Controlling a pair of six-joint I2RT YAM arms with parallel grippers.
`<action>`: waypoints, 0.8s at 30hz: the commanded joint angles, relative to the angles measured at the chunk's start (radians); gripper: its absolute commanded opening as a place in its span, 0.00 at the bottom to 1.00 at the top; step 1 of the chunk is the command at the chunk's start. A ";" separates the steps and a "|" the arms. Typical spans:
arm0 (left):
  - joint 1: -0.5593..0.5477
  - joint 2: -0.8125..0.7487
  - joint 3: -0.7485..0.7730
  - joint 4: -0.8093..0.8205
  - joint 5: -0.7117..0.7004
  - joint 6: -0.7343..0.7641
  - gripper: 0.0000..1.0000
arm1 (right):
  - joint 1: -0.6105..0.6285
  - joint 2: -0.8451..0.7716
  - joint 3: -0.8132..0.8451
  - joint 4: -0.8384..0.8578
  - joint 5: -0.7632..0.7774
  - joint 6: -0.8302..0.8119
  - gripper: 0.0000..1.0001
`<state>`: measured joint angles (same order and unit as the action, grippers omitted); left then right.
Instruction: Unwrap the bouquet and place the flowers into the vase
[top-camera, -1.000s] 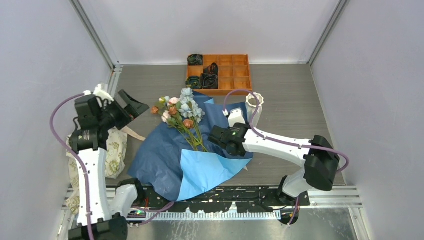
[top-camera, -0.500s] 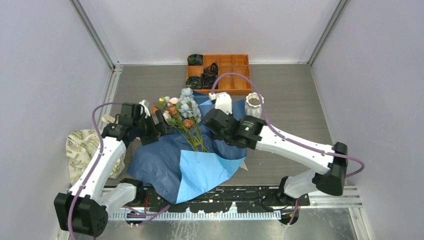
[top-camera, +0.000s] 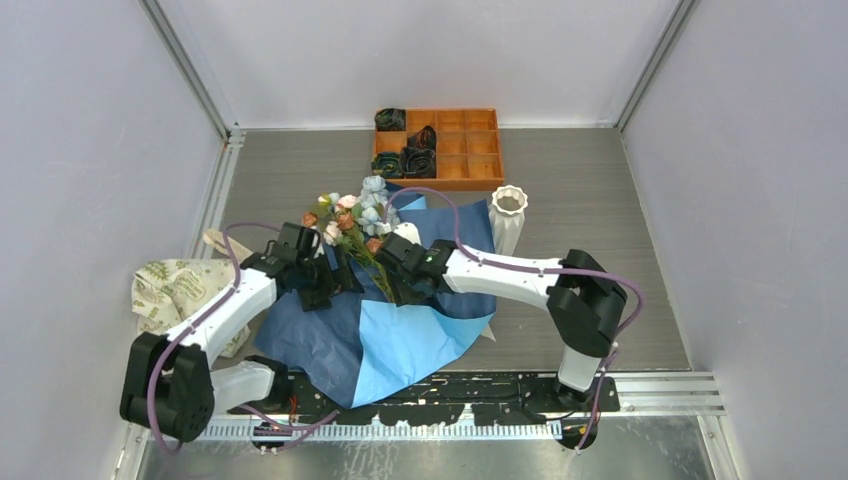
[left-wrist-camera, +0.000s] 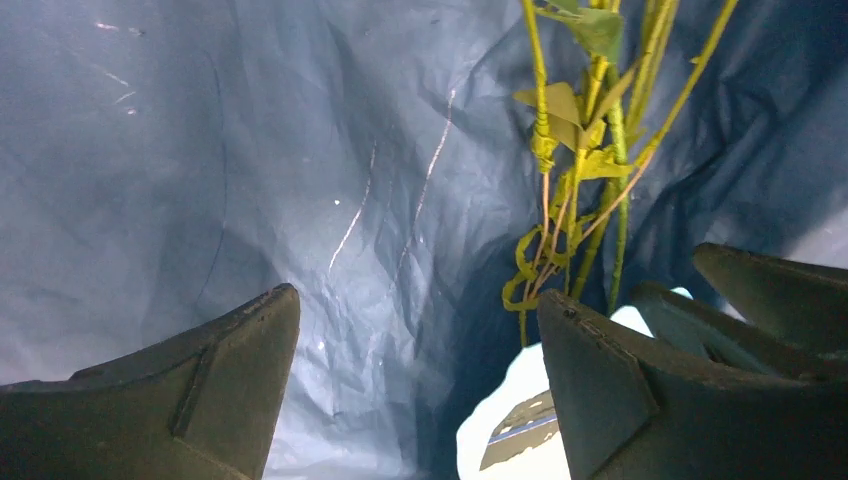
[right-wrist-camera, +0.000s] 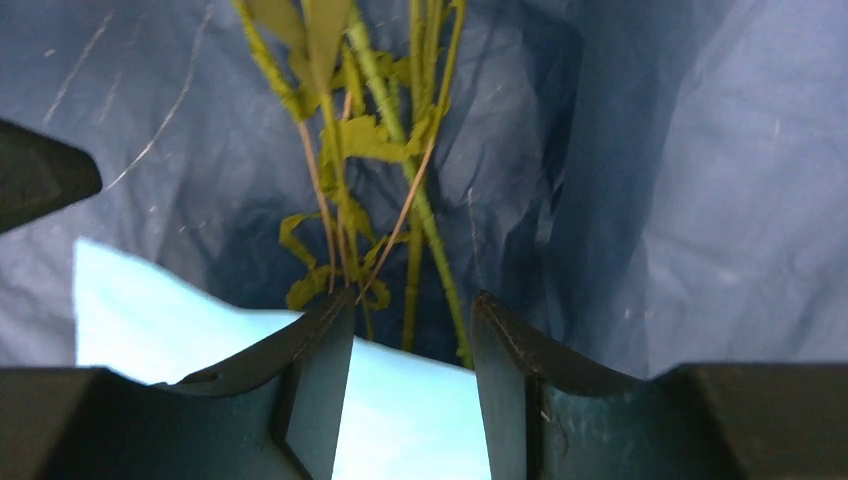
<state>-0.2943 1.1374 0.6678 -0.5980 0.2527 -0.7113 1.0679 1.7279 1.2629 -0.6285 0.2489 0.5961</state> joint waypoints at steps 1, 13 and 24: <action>-0.018 0.062 -0.023 0.149 -0.033 -0.043 0.88 | -0.047 0.044 -0.003 0.068 -0.046 -0.002 0.52; -0.020 0.286 0.023 0.264 -0.108 -0.066 0.88 | -0.118 0.215 0.092 0.068 -0.106 -0.014 0.50; 0.010 0.498 0.137 0.311 -0.127 -0.036 0.88 | -0.222 0.385 0.288 -0.001 -0.132 -0.092 0.41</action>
<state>-0.3054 1.5242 0.7998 -0.3580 0.2028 -0.7879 0.8948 2.0338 1.4548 -0.6132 0.0982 0.5632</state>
